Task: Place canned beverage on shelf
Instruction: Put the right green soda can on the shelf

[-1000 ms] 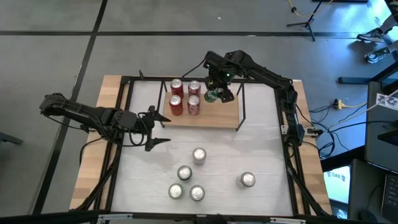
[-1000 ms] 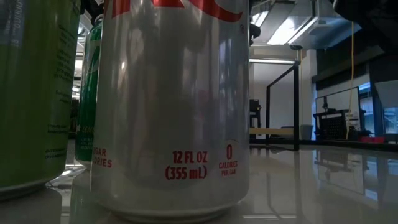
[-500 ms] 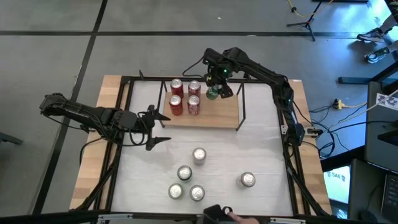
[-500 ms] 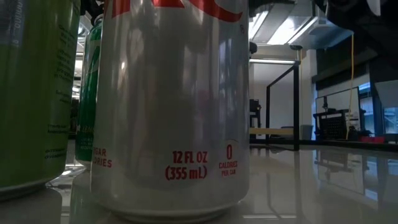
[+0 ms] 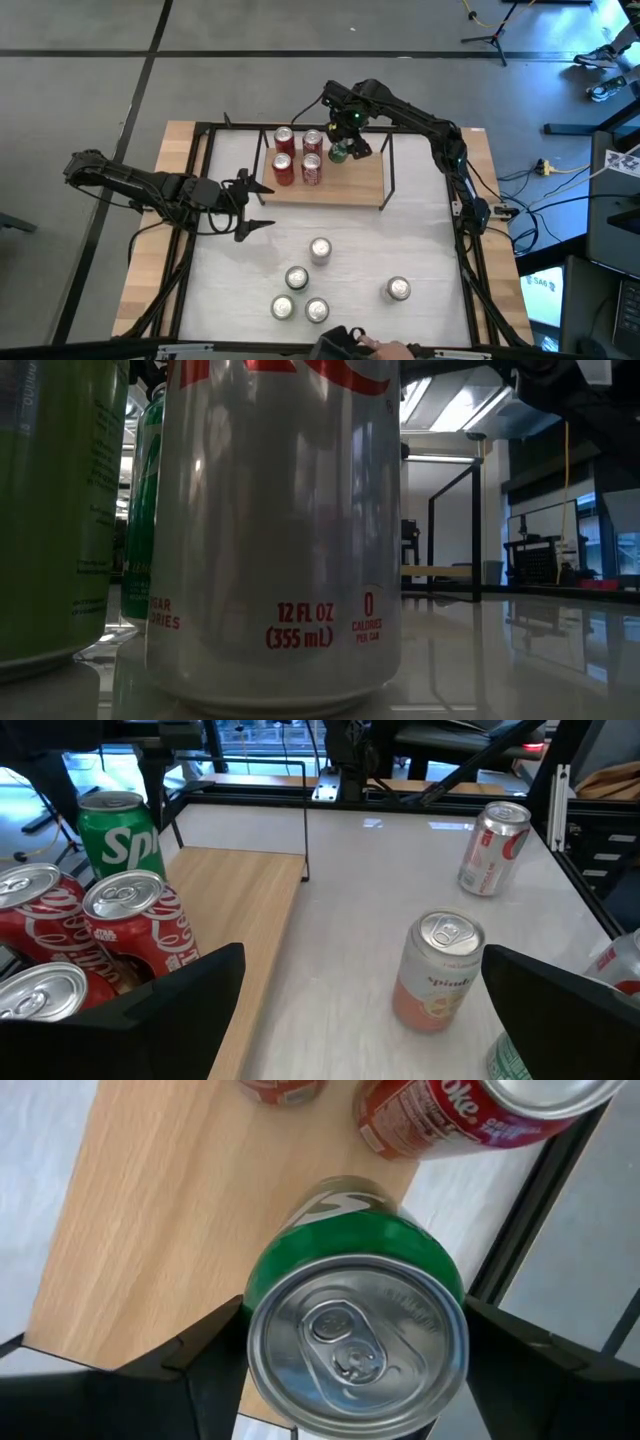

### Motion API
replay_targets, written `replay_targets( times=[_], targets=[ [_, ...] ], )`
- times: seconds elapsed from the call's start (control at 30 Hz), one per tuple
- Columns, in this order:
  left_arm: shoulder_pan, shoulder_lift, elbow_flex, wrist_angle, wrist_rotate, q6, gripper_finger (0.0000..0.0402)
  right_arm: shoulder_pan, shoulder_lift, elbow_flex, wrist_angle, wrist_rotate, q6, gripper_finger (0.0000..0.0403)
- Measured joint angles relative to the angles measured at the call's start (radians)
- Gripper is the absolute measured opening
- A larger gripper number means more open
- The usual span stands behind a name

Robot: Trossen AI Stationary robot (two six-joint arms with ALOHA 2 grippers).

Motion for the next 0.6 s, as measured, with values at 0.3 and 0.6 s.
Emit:
replay_targets(
  times=[0.3, 0.6],
  targets=[
    [0.000, 0.000, 0.000, 0.000, -0.014, 0.000, 0.0396, -0.001, 0.001, 0.000, 0.011, -0.018, -0.022, 0.0296],
    [0.000, 0.000, 0.000, 0.000, -0.014, 0.000, 0.0396, -0.013, 0.001, 0.000, 0.014, -0.017, -0.030, 0.0296]
  ],
)
